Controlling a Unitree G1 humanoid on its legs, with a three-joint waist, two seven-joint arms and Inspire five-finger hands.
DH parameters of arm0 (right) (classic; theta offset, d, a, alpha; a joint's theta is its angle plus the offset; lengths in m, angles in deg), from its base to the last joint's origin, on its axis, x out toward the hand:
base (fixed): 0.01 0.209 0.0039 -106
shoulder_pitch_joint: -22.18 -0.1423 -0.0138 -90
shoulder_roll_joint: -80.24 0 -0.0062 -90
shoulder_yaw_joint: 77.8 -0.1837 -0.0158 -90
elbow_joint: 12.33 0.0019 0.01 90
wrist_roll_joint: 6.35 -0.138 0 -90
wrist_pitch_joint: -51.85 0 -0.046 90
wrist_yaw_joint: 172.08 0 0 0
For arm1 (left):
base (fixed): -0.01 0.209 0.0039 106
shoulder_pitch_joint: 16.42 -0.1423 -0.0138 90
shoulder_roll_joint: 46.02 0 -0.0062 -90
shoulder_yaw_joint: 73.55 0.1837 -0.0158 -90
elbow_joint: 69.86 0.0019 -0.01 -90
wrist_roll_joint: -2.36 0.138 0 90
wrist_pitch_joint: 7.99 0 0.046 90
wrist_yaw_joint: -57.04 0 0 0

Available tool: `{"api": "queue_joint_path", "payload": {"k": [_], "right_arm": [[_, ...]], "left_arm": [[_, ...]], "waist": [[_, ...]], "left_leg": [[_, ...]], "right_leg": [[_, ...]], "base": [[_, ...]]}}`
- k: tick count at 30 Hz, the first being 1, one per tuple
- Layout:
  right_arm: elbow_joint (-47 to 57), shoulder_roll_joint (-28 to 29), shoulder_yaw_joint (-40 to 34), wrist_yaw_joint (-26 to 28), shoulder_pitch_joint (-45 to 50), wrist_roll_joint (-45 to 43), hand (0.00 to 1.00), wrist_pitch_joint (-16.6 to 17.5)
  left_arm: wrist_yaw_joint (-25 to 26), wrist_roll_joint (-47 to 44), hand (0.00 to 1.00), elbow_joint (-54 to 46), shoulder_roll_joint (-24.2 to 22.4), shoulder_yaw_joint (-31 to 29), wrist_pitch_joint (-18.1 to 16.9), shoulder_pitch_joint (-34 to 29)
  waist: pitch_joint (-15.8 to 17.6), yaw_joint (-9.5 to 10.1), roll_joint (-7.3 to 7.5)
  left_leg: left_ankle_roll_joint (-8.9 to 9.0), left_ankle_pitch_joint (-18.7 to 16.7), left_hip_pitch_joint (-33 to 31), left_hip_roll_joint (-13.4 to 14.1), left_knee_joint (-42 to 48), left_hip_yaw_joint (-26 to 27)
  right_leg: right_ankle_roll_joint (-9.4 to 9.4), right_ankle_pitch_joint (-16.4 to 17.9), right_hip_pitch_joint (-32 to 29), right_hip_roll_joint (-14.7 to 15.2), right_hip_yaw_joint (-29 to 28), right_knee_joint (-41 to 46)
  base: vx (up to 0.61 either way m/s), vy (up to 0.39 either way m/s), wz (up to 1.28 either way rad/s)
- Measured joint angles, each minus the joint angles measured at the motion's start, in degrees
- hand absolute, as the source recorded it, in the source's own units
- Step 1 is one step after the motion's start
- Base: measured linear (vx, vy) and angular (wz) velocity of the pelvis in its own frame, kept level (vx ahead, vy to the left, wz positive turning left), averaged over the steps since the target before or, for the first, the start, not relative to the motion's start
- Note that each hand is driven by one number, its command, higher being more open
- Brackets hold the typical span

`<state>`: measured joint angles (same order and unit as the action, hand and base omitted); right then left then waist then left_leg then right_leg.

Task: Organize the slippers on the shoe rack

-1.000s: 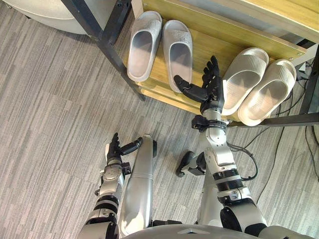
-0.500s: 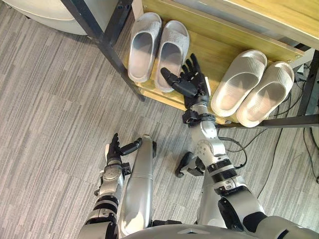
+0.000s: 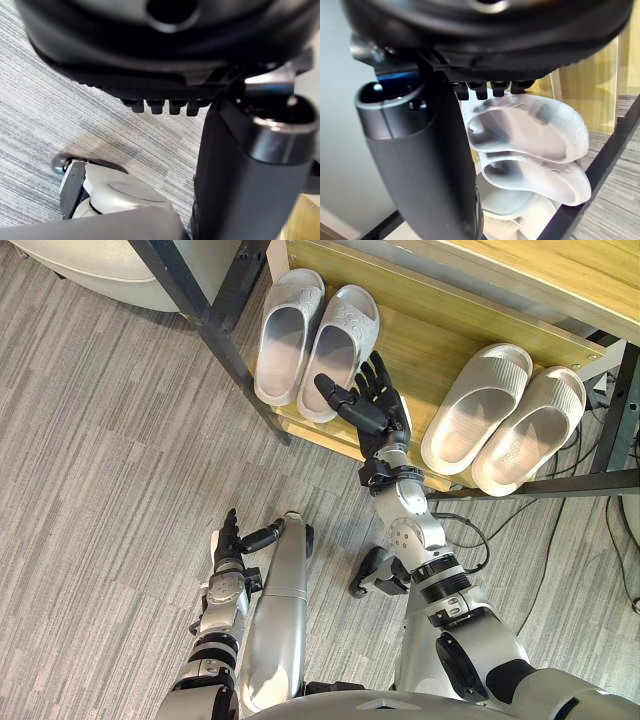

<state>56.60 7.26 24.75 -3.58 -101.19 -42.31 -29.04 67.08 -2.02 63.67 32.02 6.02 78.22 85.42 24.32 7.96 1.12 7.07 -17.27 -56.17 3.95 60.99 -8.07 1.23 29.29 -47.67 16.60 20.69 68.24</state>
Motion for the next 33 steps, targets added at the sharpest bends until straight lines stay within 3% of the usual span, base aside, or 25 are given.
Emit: {"api": "queue_joint_path", "payload": {"k": [5, 12, 19, 23, 27, 33], "right_arm": [[0.2, -1.1, 0.1, 0.0, 0.0, 4.8, 1.00, -1.3], [11.9, 0.3, -1.5, -5.5, 8.8, 26.3, 1.00, -3.9], [19.3, 1.5, -4.1, -9.9, 15.3, 37.0, 1.00, -6.0], [23.6, 1.8, -2.9, -9.9, 19.9, 40.7, 1.00, -6.1], [26.7, 1.6, 0.4, -8.0, 28.2, 43.4, 1.00, -6.1], [25.4, -2.4, 3.4, -2.3, 39.7, 47.8, 1.00, -6.0]], "left_arm": [[-0.1, 0.0, 1.00, 0.3, 0.0, 0.0, 0.1, 0.1], [0.0, 0.6, 1.00, 0.8, -0.2, 0.0, 0.9, -0.6], [0.6, 1.3, 1.00, 1.5, -1.1, 0.0, 0.9, -0.9], [0.4, 3.3, 1.00, 2.5, -2.6, 1.3, 1.5, -1.6], [0.3, 4.0, 1.00, 3.8, -2.7, 4.0, 1.9, -3.4], [-0.3, 5.8, 1.00, 8.6, -1.4, 13.8, 1.8, -5.6]], "waist": [[0.1, -0.11, -0.13], [0.6, -0.52, -0.23], [0.5, -1.56, -0.02], [-0.2, -2.54, 0.03], [-3.1, -3.46, 0.73], [-6.9, -5.28, 1.42]], "left_leg": [[-0.09, 0.1, 0.4, 0.0, -0.2, -0.1], [-0.29, 0.4, 5.7, 0.3, -4.0, 0.3], [-1.39, 0.7, 12.6, 1.6, -9.7, 2.8], [-2.08, 1.0, 17.9, 1.6, -14.1, 4.5], [-2.66, 2.0, 23.4, 1.6, -19.8, 5.9], [-2.87, 7.2, 35.5, 1.3, -35.2, 8.9]], "right_leg": [[0.03, 0.0, 0.6, 0.0, 0.2, -0.3], [-0.67, -0.8, 5.9, -0.9, 0.6, -4.6], [-1.84, -3.5, 11.9, -2.6, -0.1, -12.0], [-2.43, -4.9, 16.5, -3.0, -0.5, -16.9], [-3.19, -6.5, 21.3, -3.7, -0.3, -22.8], [-4.08, -12.7, 31.2, -5.3, -0.2, -37.3]], "base": [[0.00, 0.019, 0.01], [0.03, 0.027, 0.00], [0.06, 0.072, -0.14], [0.07, 0.060, -0.09], [0.11, 0.037, -0.06], [0.10, 0.027, -0.13]]}}
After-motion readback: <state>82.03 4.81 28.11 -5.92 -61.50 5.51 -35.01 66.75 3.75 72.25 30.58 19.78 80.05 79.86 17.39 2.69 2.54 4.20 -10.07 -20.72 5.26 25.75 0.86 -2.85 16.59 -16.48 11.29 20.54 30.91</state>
